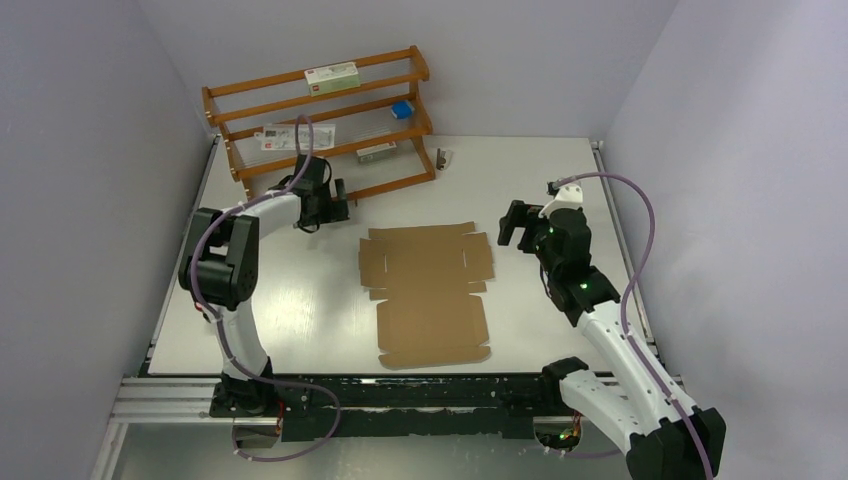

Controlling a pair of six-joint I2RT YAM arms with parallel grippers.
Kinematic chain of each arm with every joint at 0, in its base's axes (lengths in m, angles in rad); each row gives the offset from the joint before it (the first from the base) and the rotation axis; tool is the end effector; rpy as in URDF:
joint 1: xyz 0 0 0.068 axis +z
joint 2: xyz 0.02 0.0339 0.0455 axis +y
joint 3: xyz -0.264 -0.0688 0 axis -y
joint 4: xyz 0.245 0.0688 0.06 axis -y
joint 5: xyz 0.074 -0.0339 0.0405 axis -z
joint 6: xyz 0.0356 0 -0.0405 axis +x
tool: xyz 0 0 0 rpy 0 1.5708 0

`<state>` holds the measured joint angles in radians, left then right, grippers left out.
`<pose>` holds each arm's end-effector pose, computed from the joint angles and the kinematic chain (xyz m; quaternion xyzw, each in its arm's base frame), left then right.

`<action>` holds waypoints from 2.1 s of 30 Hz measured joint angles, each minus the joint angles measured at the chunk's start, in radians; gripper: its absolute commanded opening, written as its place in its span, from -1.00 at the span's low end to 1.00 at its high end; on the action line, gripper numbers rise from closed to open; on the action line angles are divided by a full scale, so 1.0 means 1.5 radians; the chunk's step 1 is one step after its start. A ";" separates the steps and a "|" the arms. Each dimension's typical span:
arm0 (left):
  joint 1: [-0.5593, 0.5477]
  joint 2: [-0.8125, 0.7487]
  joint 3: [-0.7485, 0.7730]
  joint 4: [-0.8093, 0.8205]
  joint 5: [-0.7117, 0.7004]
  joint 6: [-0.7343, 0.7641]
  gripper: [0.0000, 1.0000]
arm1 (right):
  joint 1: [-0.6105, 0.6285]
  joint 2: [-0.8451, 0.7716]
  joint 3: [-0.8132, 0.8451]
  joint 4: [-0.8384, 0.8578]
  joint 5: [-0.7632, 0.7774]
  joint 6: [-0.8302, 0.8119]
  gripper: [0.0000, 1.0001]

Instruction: Fold the paper box

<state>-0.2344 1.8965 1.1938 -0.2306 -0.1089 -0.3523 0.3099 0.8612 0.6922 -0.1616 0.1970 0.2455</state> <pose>0.3854 -0.0881 0.1632 -0.0729 0.9456 -0.0410 0.3145 0.1951 0.0552 0.2964 0.0310 0.8113 0.0816 0.5781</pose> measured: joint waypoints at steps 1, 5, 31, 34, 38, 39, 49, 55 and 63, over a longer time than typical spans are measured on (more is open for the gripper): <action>0.004 0.009 0.012 0.000 -0.001 0.002 0.94 | 0.000 0.002 0.000 0.000 -0.001 0.000 1.00; 0.012 0.031 0.053 -0.002 0.000 0.010 0.94 | 0.000 0.012 0.000 0.000 -0.007 0.000 1.00; 0.001 -0.248 -0.212 -0.016 0.309 -0.039 0.78 | -0.091 0.248 0.009 0.030 -0.205 0.070 0.90; 0.001 -0.244 -0.218 -0.010 0.336 -0.050 0.64 | -0.095 0.276 0.009 0.039 -0.224 0.075 0.80; 0.001 -0.211 -0.208 0.014 0.358 -0.056 0.38 | -0.096 0.312 0.018 0.059 -0.248 0.078 0.73; 0.001 -0.202 -0.205 0.018 0.361 -0.059 0.35 | -0.096 0.322 0.022 0.065 -0.253 0.080 0.72; 0.000 -0.133 -0.138 0.030 0.360 -0.079 0.21 | -0.097 0.461 0.111 0.137 -0.323 0.122 0.57; -0.003 -0.095 -0.040 0.010 0.354 -0.067 0.17 | -0.098 0.548 0.157 0.163 -0.357 0.137 0.39; -0.013 0.006 0.054 -0.025 0.357 -0.052 0.05 | -0.099 0.610 0.209 0.158 -0.369 0.132 0.33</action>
<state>-0.2535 1.9057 1.2751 -0.2680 0.4271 -0.4297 0.1608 1.7760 1.0058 0.0757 -0.3557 0.4438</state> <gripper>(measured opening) 0.550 0.674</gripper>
